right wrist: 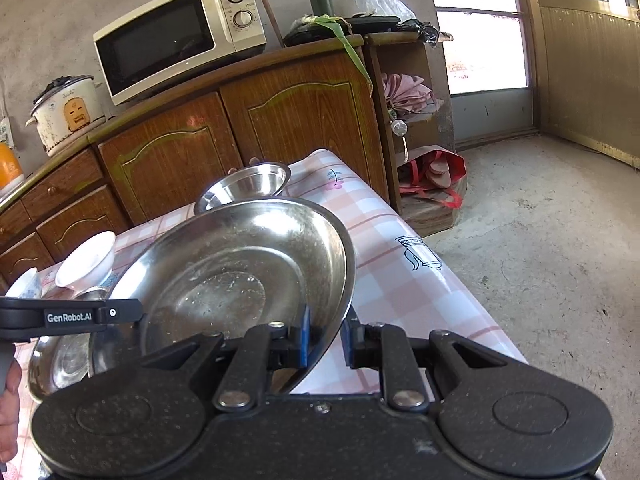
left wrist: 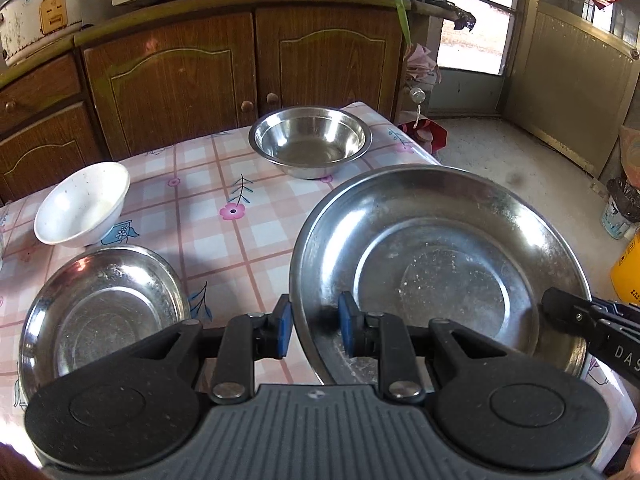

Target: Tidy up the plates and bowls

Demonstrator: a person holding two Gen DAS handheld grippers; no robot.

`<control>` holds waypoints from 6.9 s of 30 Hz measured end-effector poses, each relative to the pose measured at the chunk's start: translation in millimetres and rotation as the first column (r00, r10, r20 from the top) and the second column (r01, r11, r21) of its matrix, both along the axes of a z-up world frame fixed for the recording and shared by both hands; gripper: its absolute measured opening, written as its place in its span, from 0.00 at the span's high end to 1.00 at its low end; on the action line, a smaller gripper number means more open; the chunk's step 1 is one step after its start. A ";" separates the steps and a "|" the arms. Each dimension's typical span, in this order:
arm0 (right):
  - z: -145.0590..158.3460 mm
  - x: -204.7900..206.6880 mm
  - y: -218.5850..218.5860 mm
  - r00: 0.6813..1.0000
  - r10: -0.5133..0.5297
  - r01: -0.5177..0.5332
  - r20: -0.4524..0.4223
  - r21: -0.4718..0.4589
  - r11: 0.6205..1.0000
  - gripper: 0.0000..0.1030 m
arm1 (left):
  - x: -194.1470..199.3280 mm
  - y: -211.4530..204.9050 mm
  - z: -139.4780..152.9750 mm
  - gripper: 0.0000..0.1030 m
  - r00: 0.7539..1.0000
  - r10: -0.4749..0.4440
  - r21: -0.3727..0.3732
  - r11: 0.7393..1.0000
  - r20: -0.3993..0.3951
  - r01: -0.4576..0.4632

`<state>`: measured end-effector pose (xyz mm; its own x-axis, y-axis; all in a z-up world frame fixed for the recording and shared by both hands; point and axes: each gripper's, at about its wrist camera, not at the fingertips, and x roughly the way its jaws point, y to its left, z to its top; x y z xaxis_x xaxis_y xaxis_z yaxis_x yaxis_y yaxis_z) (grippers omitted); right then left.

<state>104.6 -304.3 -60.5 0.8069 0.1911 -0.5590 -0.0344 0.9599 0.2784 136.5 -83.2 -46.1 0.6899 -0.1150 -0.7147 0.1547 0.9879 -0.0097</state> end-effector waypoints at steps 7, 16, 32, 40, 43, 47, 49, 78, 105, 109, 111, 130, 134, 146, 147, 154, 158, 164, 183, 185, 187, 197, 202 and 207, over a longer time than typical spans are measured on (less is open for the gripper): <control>24.7 -23.7 -1.2 0.999 0.000 0.001 0.040 -0.025 1.000 0.79 | -19.7 3.8 10.7 0.76 1.000 0.008 -0.048 0.999 0.008 -0.007; 39.6 -44.9 -5.8 0.997 -0.011 0.013 0.074 -0.032 0.999 0.79 | -40.7 0.1 25.0 0.76 0.999 -0.001 -0.039 0.999 0.037 0.002; 50.0 -66.6 -13.3 0.995 -0.026 0.027 0.094 -0.017 0.999 0.79 | -63.6 -3.7 32.0 0.76 0.998 -0.011 -0.033 0.999 0.064 0.013; 53.3 -72.3 -14.5 0.994 -0.025 0.027 0.110 -0.015 1.000 0.79 | -73.8 -3.4 38.6 0.76 0.996 -0.011 -0.030 0.999 0.086 0.014; 53.3 -74.9 -15.0 0.993 -0.025 0.027 0.112 -0.014 1.000 0.79 | -76.6 -3.1 39.4 0.76 0.996 -0.011 -0.031 0.999 0.088 0.014; 54.9 -79.6 -15.8 0.993 -0.021 0.023 0.116 -0.015 1.000 0.79 | -78.8 -1.9 39.9 0.76 0.996 -0.011 -0.034 0.999 0.087 0.014; 55.5 -80.8 -16.4 0.993 -0.020 0.022 0.116 -0.014 1.000 0.79 | -78.8 -2.1 40.0 0.76 0.996 -0.011 -0.033 0.999 0.088 0.013; 60.8 -80.3 -13.3 0.993 0.022 -0.019 0.113 -0.026 0.999 0.79 | -93.3 11.0 44.3 0.76 0.995 0.006 -0.034 0.999 0.096 -0.002; 53.7 -73.3 -3.6 0.993 0.071 -0.068 0.092 -0.036 0.997 0.79 | -101.9 25.5 38.9 0.76 0.996 0.046 -0.031 0.999 0.082 -0.043; 53.4 -72.1 -1.1 0.993 0.078 -0.075 0.089 -0.036 0.996 0.79 | -102.8 28.3 38.1 0.76 0.995 0.052 -0.031 0.998 0.081 -0.050; 53.3 -73.0 -1.4 0.993 0.083 -0.080 0.090 -0.036 0.996 0.79 | -103.3 29.6 38.4 0.76 0.995 0.056 -0.033 0.998 0.080 -0.053; 50.1 -67.7 0.0 0.989 0.129 -0.126 0.076 -0.035 0.991 0.79 | -113.5 41.7 37.0 0.76 0.994 0.082 -0.022 0.997 0.079 -0.080; 49.2 -66.6 2.2 0.988 0.138 -0.136 0.073 -0.038 0.990 0.79 | -115.8 45.0 37.1 0.76 0.993 0.087 -0.021 0.996 0.080 -0.085; 46.6 -66.8 9.1 0.984 0.164 -0.161 0.064 -0.044 0.986 0.79 | -120.7 52.5 35.9 0.76 0.992 0.101 -0.018 0.995 0.074 -0.100; 46.7 -66.0 9.3 0.984 0.166 -0.163 0.062 -0.045 0.986 0.79 | -120.9 53.3 35.9 0.76 0.992 0.102 -0.018 0.995 0.074 -0.101; 43.4 -67.0 13.7 0.982 0.183 -0.180 0.052 -0.050 0.982 0.79 | -123.3 59.0 33.6 0.76 0.992 0.111 -0.014 0.994 0.066 -0.110; 41.6 -67.8 18.0 0.980 0.192 -0.190 0.046 -0.052 0.980 0.79 | -124.8 62.2 32.1 0.76 0.991 0.116 -0.014 0.993 0.059 -0.116; 38.1 -68.0 24.7 0.978 0.206 -0.204 0.032 -0.057 0.977 0.79 | -126.5 67.3 28.7 0.76 0.991 0.124 -0.012 0.992 0.048 -0.123; 23.8 -71.1 39.8 0.969 0.246 -0.246 -0.016 -0.061 0.967 0.78 | -131.0 81.8 15.6 0.75 0.990 0.141 -0.009 0.990 0.002 -0.141; 21.5 -71.2 41.4 0.968 0.249 -0.250 -0.023 -0.062 0.966 0.78 | -131.2 83.7 13.7 0.75 0.990 0.143 -0.010 0.990 -0.006 -0.143; 19.1 -71.7 43.5 0.967 0.254 -0.255 -0.030 -0.065 0.965 0.78 | -131.8 85.4 11.9 0.75 0.990 0.144 -0.008 0.990 -0.011 -0.144; 5.1 -73.6 52.0 0.958 0.277 -0.282 -0.072 -0.075 0.956 0.78 | -135.7 91.1 -2.1 0.75 0.987 0.149 -0.004 0.989 -0.059 -0.149; -3.2 -75.6 55.2 0.953 0.285 -0.293 -0.099 -0.084 0.952 0.78 | -137.6 94.3 -10.4 0.75 0.985 0.144 -0.010 0.989 -0.090 -0.146; -9.9 -76.7 58.3 0.949 0.291 -0.303 -0.124 -0.096 0.948 0.78 | -139.4 95.5 -18.3 0.75 0.983 0.141 -0.010 0.990 -0.116 -0.144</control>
<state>27.9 -246.0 -70.4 0.6575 0.3441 -0.6704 -0.2986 0.9358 0.1874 -2.9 12.3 -64.4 0.6141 -0.0354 -0.7884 0.0092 0.9992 -0.0377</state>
